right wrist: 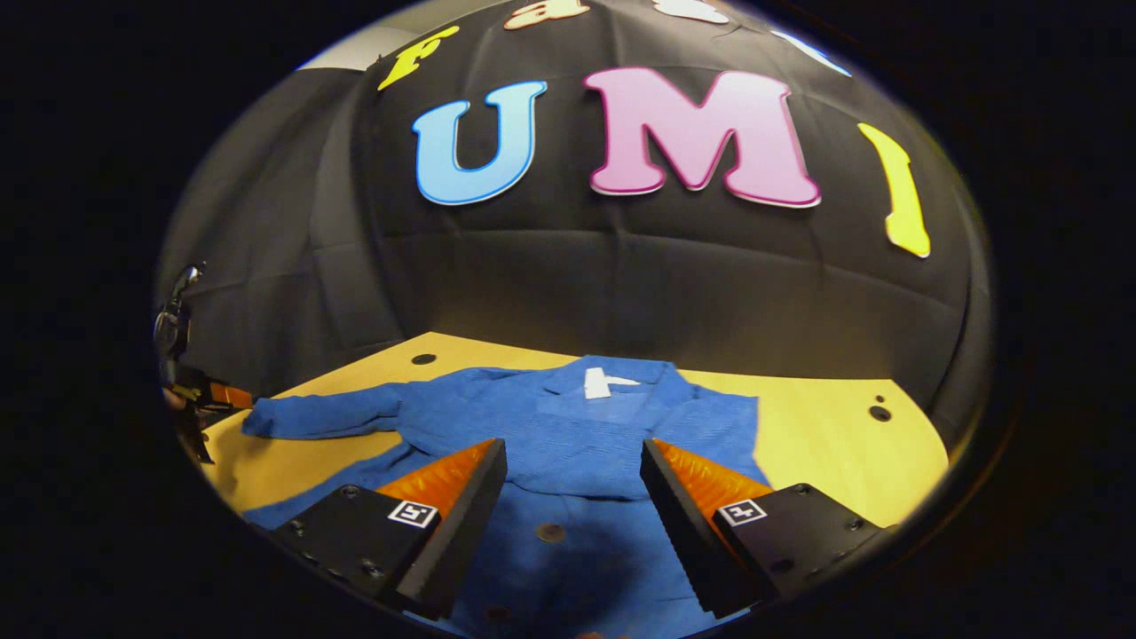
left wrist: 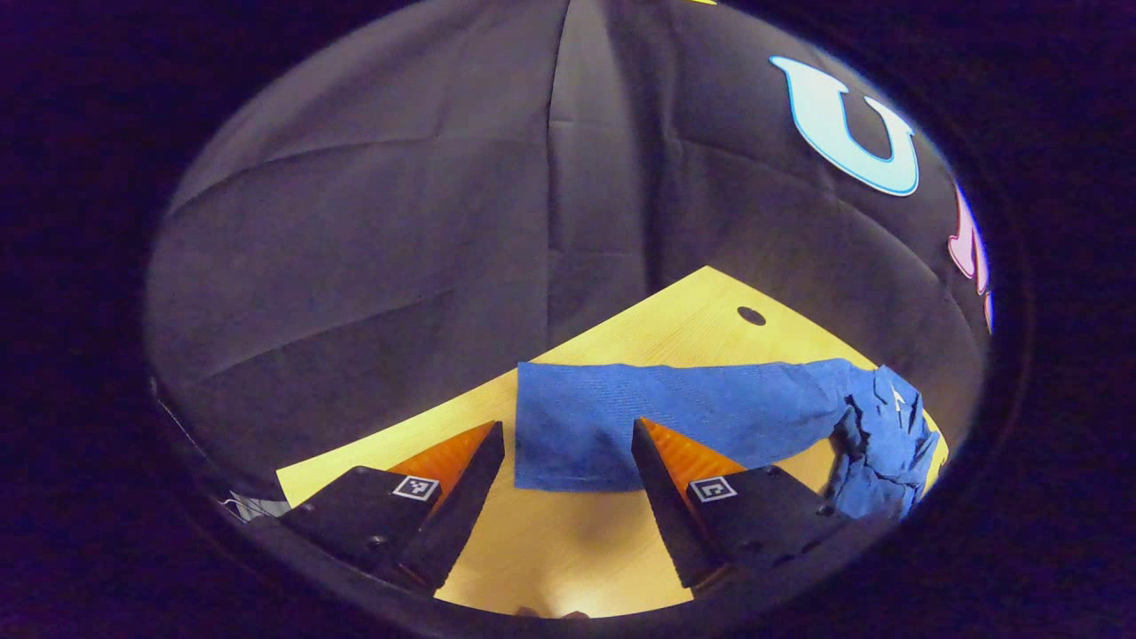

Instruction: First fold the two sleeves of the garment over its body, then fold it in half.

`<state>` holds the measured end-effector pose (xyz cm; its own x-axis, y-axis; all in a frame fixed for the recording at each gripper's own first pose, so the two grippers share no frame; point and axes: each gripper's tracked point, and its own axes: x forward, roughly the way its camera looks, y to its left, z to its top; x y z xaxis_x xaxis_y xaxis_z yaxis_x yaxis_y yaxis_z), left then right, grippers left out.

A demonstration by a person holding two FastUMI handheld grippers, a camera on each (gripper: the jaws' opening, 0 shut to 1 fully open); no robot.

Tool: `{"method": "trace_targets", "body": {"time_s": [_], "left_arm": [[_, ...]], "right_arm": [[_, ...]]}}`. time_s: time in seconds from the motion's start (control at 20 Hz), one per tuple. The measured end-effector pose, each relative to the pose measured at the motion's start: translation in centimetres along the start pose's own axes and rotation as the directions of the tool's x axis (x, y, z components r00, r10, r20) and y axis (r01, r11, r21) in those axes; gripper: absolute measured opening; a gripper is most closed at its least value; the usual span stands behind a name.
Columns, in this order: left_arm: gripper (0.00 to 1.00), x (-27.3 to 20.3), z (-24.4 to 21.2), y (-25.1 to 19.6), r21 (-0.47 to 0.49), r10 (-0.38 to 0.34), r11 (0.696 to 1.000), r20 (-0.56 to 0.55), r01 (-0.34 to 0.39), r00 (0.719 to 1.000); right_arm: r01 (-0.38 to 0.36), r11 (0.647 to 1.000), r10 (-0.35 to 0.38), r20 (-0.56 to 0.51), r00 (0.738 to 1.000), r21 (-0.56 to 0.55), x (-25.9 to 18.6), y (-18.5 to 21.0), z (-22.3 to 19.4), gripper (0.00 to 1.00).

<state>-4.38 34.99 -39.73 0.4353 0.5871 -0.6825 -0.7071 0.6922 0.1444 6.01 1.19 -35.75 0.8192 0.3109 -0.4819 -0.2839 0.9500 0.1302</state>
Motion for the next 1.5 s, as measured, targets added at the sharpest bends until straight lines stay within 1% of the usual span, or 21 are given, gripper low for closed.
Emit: {"method": "trace_targets", "body": {"time_s": [0.05,0.1,0.15,0.2,0.25,0.3,0.35,0.4,0.5,0.55,0.6,0.7,0.75,0.85,0.95,1.05,1.15,1.2,1.3,1.4,1.5], "left_arm": [[0.85,0.8,-0.1,0.2,0.014,0.011,1.000,-0.027,-0.010,1.000],[0.89,1.6,-0.3,0.4,0.022,0.016,1.000,-0.051,-0.015,0.999],[0.85,2.2,-0.6,0.6,0.023,0.024,0.999,-0.084,-0.022,0.996],[0.85,2.5,-0.9,0.6,0.014,0.024,1.000,-0.117,-0.022,0.993],[0.88,2.6,-1.1,0.6,0.004,0.036,0.999,-0.134,-0.036,0.990],[0.85,2.9,-1.0,0.6,0.021,0.037,0.999,-0.123,-0.035,0.992],[0.84,2.8,-1.2,0.4,0.045,0.046,0.998,-0.140,-0.040,0.989],[0.85,2.9,-1.3,0.3,0.090,0.055,0.995,-0.154,-0.042,0.986],[0.84,3.5,-1.4,-0.8,0.127,0.013,0.992,-0.163,0.008,0.987],[0.80,3.5,-1.4,-0.8,0.139,0.006,0.990,-0.164,0.017,0.986],[0.78,3.4,-1.2,-1.2,0.133,0.001,0.991,-0.157,0.020,0.988],[0.64,3.2,-1.1,-1.5,0.121,0.001,0.993,-0.148,0.017,0.989],[0.61,3.1,-0.8,-1.8,0.117,-0.002,0.993,-0.137,0.018,0.991],[0.30,3.8,-0.8,-2.8,0.093,-0.012,0.995,-0.118,0.023,0.993],[0.09,3.7,-0.9,-3.5,0.061,-0.017,0.998,-0.104,0.024,0.994],[0.02,3.6,-1.2,-3.9,0.040,-0.059,0.997,-0.107,0.064,0.993],[0.02,3.5,-1.2,-4.2,0.019,-0.067,0.997,-0.112,0.070,0.991],[0.00,2.8,-1.1,-4.6,0.013,-0.072,0.997,-0.101,0.074,0.992],[0.02,0.9,0.7,-7.0,0.010,-0.108,0.994,-0.034,0.108,0.994],[0.01,-1.3,2.3,-10.5,0.027,-0.181,0.983,0.024,0.181,0.983],[0.01,-4.0,4.2,-15.6,0.051,-0.274,0.961,0.075,0.271,0.959]], "right_arm": [[0.028,1.000,-0.028,0.018,0.999,-0.003,-0.9,-1.6,0.5,0.98],[0.054,0.998,-0.053,0.042,0.998,-0.012,-1.7,-2.9,1.1,0.98],[0.079,0.997,-0.078,0.066,0.995,-0.024,-2.6,-4.1,2.0,0.98],[0.104,0.994,-0.101,0.092,0.991,-0.036,-3.2,-5.3,2.7,0.98],[0.123,0.991,-0.117,0.108,0.987,-0.046,-4.0,-6.2,3.3,0.97],[0.134,0.990,-0.128,0.116,0.985,-0.048,-4.6,-7.0,3.8,0.97],[0.140,0.989,-0.133,0.114,0.984,-0.049,-5.2,-7.6,4.1,0.98],[0.144,0.988,-0.139,0.102,0.985,-0.047,-5.6,-8.1,4.1,0.98],[0.154,0.987,-0.149,0.099,0.984,-0.043,-6.6,-9.0,4.6,0.97],[0.161,0.986,-0.156,0.106,0.982,-0.038,-7.0,-9.3,5.0,0.98],[0.168,0.985,-0.163,0.115,0.980,-0.035,-7.3,-9.7,5.3,0.98],[0.178,0.984,-0.173,0.136,0.975,-0.024,-7.8,-10.1,5.6,0.98],[0.180,0.983,-0.175,0.137,0.975,-0.022,-8.0,-10.3,5.4,0.98],[0.186,0.982,-0.182,0.121,0.976,-0.026,-8.1,-10.6,4.8,0.98],[0.189,0.982,-0.185,0.107,0.977,-0.022,-8.4,-10.9,4.3,0.98],[0.194,0.981,-0.192,0.097,0.977,-0.016,-8.5,-11.2,3.9,0.98],[0.204,0.979,-0.202,0.094,0.975,-0.014,-8.8,-11.6,3.8,0.99],[0.210,0.978,-0.207,0.093,0.974,-0.014,-9.0,-11.8,3.8,0.99],[0.223,0.975,-0.221,0.093,0.971,-0.019,-9.4,-12.4,3.9,0.99],[0.243,0.970,-0.240,0.091,0.967,-0.025,-10.0,-13.2,3.8,0.99],[0.270,0.963,-0.267,0.084,0.960,-0.023,-10.9,-14.2,3.5,0.98]]}}
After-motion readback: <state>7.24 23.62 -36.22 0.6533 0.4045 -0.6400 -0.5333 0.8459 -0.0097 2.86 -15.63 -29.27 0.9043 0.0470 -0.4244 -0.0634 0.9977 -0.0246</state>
